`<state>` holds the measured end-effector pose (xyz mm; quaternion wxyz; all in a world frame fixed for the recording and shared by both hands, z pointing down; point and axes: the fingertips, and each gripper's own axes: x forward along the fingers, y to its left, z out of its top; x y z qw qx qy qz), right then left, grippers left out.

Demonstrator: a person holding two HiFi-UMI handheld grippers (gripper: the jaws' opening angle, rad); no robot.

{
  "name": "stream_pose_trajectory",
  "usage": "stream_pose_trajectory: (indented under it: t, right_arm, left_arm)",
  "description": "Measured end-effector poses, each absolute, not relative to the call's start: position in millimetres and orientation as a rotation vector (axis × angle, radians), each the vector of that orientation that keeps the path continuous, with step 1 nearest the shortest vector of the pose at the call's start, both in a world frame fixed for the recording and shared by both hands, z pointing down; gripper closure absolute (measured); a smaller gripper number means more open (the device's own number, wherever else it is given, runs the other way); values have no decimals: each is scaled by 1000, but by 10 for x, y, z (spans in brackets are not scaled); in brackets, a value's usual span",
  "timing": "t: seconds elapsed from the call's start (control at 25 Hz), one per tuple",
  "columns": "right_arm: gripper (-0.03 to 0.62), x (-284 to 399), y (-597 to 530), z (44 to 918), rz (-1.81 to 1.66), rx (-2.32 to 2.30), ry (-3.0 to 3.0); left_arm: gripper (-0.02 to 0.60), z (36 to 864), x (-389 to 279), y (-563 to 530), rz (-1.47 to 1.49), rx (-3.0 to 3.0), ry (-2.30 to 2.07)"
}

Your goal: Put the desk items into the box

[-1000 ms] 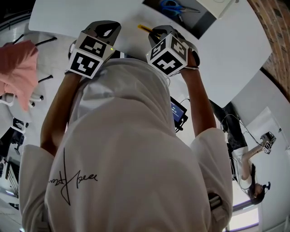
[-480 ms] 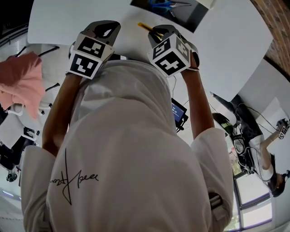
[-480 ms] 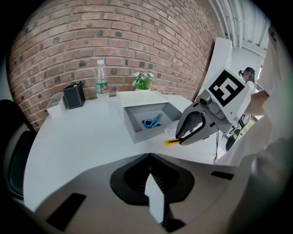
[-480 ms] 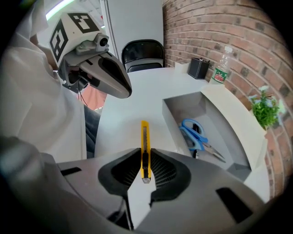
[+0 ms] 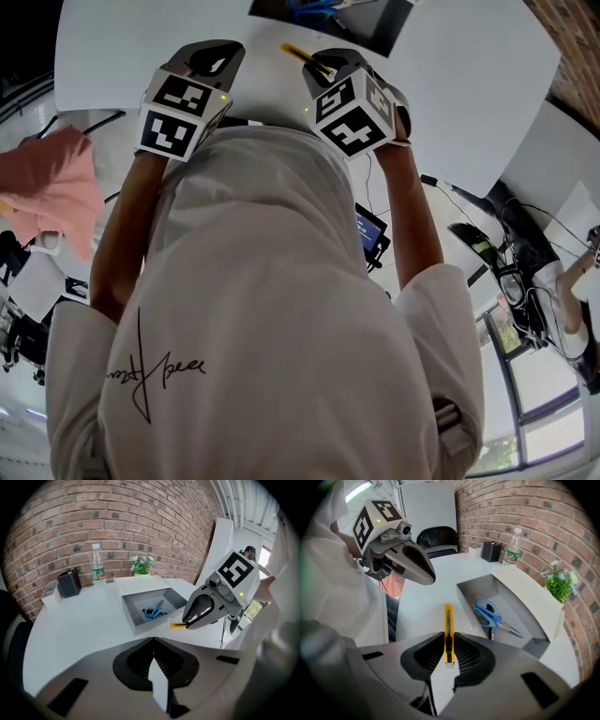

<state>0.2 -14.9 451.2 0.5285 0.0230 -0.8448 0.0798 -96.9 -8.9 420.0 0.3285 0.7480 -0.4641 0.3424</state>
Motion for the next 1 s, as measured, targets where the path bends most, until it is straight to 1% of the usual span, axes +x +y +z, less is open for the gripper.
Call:
stream_pose_trajectory:
  t: [0.32,1.0]
  right_arm:
    - [513,68,-278,4391,211,129,-2037]
    - [513,83,-469,4303,224,202,-2047]
  left_arm:
    - [575,4135,-819,-302,887,2014,-1193]
    - [575,4134,-771,-462,883,2063,-1154]
